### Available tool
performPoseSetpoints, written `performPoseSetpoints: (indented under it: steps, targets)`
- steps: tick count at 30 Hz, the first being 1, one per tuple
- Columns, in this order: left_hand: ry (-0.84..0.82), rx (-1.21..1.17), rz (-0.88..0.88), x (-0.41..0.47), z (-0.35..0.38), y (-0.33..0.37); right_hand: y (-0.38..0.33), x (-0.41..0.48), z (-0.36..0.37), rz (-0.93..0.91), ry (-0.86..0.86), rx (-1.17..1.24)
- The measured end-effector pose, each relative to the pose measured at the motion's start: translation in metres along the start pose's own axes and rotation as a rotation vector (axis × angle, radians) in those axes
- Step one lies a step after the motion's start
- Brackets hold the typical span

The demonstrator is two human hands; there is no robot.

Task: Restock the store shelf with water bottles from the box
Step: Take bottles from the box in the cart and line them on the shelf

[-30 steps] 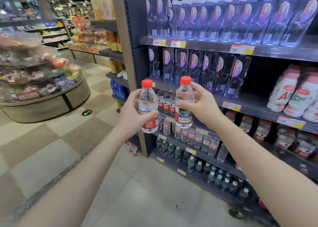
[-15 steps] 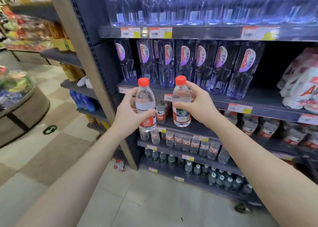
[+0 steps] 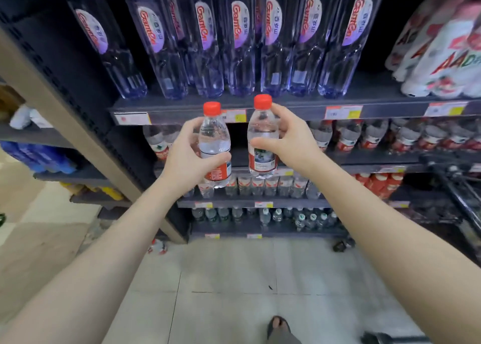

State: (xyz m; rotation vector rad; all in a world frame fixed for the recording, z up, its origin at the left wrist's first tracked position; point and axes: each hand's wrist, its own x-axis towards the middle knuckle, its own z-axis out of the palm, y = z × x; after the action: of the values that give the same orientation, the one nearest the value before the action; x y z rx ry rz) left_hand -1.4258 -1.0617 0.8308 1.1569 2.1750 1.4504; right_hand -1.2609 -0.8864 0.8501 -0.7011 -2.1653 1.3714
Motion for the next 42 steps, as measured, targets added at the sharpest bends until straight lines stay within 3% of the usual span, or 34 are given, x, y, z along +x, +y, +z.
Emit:
performPoseSetpoints:
  steps: [8, 13, 21, 29, 36, 42]
  targets:
    - [-0.077, -0.075, 0.055, 0.013, 0.069, -0.082, 0.104, -0.003, 0.023, -0.011, 0.02, -0.019]
    - [-0.024, -0.117, 0.169, 0.033, 0.124, -0.167, 0.199, 0.012, 0.046, -0.1, 0.066, -0.047]
    - [0.115, -0.169, 0.334, 0.06, 0.18, -0.257, 0.288, 0.041, 0.059, -0.318, 0.203, -0.104]
    - [0.064, -0.181, 0.37, 0.07, 0.184, -0.255, 0.286, 0.097, 0.05, -0.352, 0.254, -0.003]
    - [0.029, -0.177, 0.371, 0.091, 0.173, -0.243, 0.293, 0.168, 0.056, -0.247, 0.287, -0.063]
    - [0.01, -0.185, 0.375, 0.097, 0.173, -0.248, 0.311, 0.196, 0.06, -0.174, 0.328, 0.046]
